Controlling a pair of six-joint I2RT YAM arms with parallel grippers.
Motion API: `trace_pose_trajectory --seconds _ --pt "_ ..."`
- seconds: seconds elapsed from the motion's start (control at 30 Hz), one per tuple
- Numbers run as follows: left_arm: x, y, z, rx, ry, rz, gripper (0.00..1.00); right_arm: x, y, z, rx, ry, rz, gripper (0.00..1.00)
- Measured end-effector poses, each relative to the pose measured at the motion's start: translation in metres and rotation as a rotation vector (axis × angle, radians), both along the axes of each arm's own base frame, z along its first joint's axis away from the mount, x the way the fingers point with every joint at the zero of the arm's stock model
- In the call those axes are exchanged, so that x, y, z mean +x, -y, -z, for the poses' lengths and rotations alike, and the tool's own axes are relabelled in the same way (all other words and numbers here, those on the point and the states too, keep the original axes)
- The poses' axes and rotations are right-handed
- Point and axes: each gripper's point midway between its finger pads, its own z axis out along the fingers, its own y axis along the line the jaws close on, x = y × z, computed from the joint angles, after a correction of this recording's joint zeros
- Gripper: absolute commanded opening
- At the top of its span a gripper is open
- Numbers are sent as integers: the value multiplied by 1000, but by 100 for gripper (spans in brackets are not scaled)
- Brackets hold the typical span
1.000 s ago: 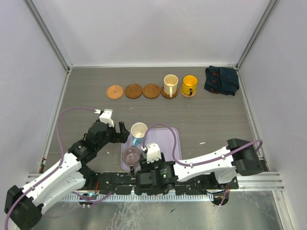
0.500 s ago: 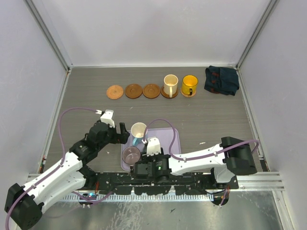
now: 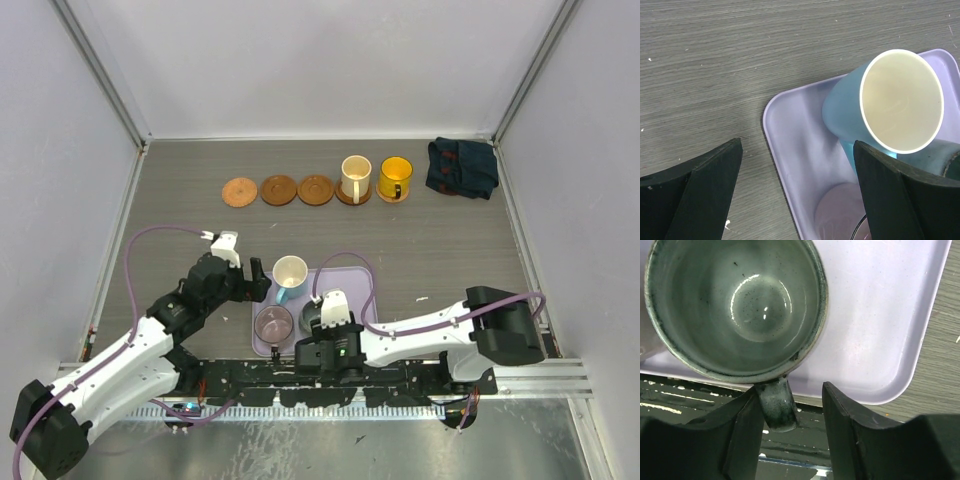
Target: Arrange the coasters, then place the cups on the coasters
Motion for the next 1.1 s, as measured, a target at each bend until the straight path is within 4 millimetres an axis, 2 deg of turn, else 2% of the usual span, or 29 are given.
trace_pose_trajectory --seconds 0.27,0.53,0.83,1.0,1.1 --pt "0 0 1 -6 -4 -5 93 0 -2 -4 8 -1 -21 53" --pt "-2 -1 2 -7 -2 -5 94 0 -16 -3 3 -6 -54 49" --pt "-3 -2 5 -5 -6 -6 93 1 -19 -2 10 -28 -62 33" --pt "-3 -2 5 -5 -6 -7 93 1 -22 0 17 -33 -69 3" --pt "-3 -2 5 -5 -7 -8 93 1 -22 1 14 -32 -70 1"
